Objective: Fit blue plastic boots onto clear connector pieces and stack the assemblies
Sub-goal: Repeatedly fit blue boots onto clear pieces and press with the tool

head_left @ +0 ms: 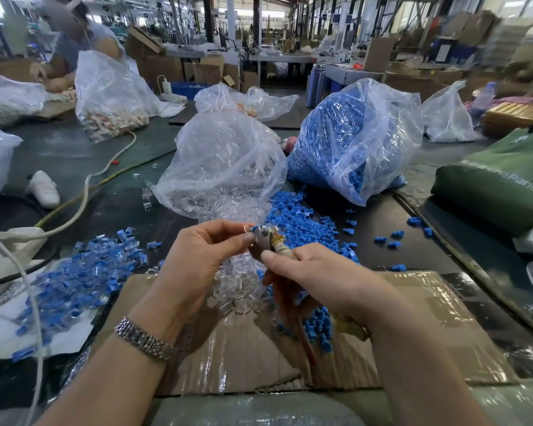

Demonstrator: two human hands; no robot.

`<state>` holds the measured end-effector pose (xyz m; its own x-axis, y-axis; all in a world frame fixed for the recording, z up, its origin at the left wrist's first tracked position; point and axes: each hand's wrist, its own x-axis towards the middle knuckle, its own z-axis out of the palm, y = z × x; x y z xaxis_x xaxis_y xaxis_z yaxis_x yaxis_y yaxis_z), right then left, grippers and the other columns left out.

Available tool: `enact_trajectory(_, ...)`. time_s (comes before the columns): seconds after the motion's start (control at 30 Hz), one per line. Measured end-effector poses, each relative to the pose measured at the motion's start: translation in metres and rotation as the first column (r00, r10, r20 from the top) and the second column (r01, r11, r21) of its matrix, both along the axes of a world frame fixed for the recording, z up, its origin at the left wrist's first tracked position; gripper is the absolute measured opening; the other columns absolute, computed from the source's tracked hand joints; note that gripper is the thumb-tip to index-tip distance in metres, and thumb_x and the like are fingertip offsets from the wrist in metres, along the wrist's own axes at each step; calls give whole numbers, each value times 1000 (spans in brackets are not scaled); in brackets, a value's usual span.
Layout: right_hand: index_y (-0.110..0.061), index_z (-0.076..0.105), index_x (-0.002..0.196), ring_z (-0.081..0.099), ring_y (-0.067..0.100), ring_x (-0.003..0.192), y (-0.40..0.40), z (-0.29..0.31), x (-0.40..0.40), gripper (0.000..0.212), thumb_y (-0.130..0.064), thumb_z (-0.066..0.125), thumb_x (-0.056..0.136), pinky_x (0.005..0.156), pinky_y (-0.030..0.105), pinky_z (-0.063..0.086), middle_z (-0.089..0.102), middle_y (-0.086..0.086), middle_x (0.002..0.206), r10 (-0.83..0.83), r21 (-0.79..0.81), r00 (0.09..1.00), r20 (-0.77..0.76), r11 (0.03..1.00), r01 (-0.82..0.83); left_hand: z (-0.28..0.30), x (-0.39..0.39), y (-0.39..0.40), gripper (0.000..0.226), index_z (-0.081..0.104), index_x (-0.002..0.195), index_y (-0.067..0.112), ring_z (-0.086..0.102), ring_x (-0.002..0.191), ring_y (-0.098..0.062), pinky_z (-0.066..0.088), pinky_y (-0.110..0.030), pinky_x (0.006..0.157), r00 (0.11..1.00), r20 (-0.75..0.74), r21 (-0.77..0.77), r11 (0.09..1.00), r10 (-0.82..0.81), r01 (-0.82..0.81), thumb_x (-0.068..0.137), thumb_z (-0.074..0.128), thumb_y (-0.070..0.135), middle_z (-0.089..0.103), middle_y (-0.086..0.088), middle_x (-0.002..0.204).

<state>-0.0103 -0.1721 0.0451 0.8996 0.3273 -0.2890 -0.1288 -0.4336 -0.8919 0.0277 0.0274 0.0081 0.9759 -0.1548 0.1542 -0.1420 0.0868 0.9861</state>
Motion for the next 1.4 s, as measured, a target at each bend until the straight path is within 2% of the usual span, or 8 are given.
enact_trajectory(0.13,-8,72,96,72,30,75,-25,8,3,52,-57,58,97,79,49,60,72,3,75,-173,-78,977,122,980,184,4,7,22,11,77,87,25,71,82,-8,56,-18,71,939,143,139,933,314,-333,83,80,14,77,3,89)
enact_trajectory(0.23,-6,59,82,63,29,71,-44,5,12,48,-52,59,97,70,48,52,62,5,73,-309,-330,906,290,856,398,2,14,45,21,69,92,22,67,89,-23,57,-38,77,764,307,495,591,567,-637,84,74,3,69,-3,89)
enact_trajectory(0.33,-12,51,80,59,29,84,-56,-7,21,38,-45,58,96,65,36,41,61,9,92,-311,-599,878,365,643,477,0,13,47,27,69,104,18,55,105,-36,48,-49,90,730,459,702,297,506,-647,81,71,5,60,-13,105)
enact_trajectory(0.53,-13,48,98,55,38,111,-51,-27,33,35,-45,62,94,83,39,46,57,18,121,-314,-741,898,308,513,433,-13,13,24,29,68,119,24,62,100,-23,53,-37,81,915,325,858,331,240,-392,90,68,20,61,-3,109)
enact_trajectory(0.83,-13,48,133,42,34,128,-37,-27,30,63,-59,63,92,102,49,43,43,13,135,-231,-760,887,400,458,462,-19,16,12,17,62,98,23,58,87,-18,49,-33,77,912,370,829,380,179,-410,88,75,18,57,4,93)
enact_trajectory(1.07,-25,65,115,50,24,119,-21,-25,30,26,-44,64,97,97,42,47,62,0,115,52,-708,899,435,637,305,-19,16,10,13,69,99,21,61,83,-15,48,-31,73,904,381,804,415,193,-427,88,73,16,67,3,91)
enact_trajectory(1.27,-24,68,99,61,20,101,-19,-30,31,7,-30,66,98,75,32,45,56,-6,89,28,-660,877,479,670,339,-17,14,12,12,68,92,24,63,82,-14,49,-31,70,917,341,820,412,206,-397,87,75,16,67,7,85)
enact_trajectory(1.4,-23,72,107,64,22,103,-18,-30,30,15,-32,65,98,81,33,51,70,0,106,27,-663,889,457,677,320,-15,11,12,12,66,93,29,63,82,-12,52,-31,71,928,325,835,405,182,-372,89,74,20,68,9,87)
